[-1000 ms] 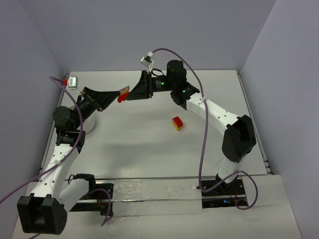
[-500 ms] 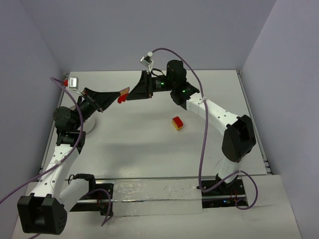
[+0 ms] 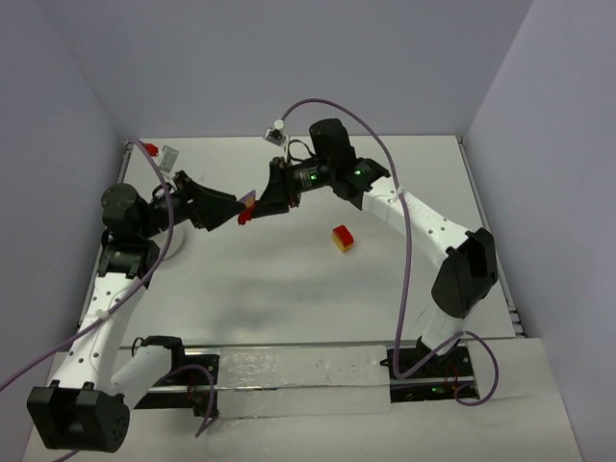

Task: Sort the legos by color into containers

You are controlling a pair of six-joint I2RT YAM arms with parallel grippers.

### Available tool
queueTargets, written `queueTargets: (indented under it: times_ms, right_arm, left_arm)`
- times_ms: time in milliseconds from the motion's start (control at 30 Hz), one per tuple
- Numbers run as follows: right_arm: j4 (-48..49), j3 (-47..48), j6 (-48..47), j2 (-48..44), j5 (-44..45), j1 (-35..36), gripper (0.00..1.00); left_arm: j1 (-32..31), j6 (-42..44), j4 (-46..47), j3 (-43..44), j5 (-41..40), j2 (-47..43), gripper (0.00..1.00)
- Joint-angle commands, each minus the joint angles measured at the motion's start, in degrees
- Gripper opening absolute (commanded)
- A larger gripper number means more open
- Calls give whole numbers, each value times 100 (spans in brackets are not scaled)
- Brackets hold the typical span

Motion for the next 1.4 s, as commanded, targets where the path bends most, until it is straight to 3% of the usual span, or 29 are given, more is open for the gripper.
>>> queueTargets:
  times_ms: [0, 400, 833, 933, 1000, 1033, 1133, 1267, 1367]
  right_arm:
    - [-1116, 154, -1375, -414, 43, 140, 0]
    - [-2286, 507, -2651, -362, 204, 615, 0]
    - [-2479, 694, -2666, -193, 385, 675, 0]
    - [-2487, 700, -2678, -193, 409, 687, 0]
    - [-2535, 693, -2732, -193, 458, 712, 0]
    - [-2585, 686, -2771, -191, 478, 731, 0]
    - [-2727, 689, -2932, -175, 544, 799, 0]
    - [-2827, 646, -3053, -186, 629, 868, 0]
    - [-2838, 609, -3064, -193, 614, 859, 0]
  left_arm:
    - [0, 1639, -1193, 422, 995, -49, 82]
    - [-48, 3060, -2515, 792, 1868, 357, 70]
    - [-378, 3713, -3178, 805, 1958, 317, 66]
    - [-387, 3737, -3218, 819, 1944, 317, 55]
    - [-387, 3635, -3119, 784, 1892, 306, 39]
    - [-387, 3564, -2980, 755, 1860, 289, 37]
    - [-387, 3233, -2679, 676, 1809, 237, 39]
    - [-387, 3002, -2390, 631, 1782, 190, 59]
    - [-387, 3043, -2473, 694, 1826, 231, 62]
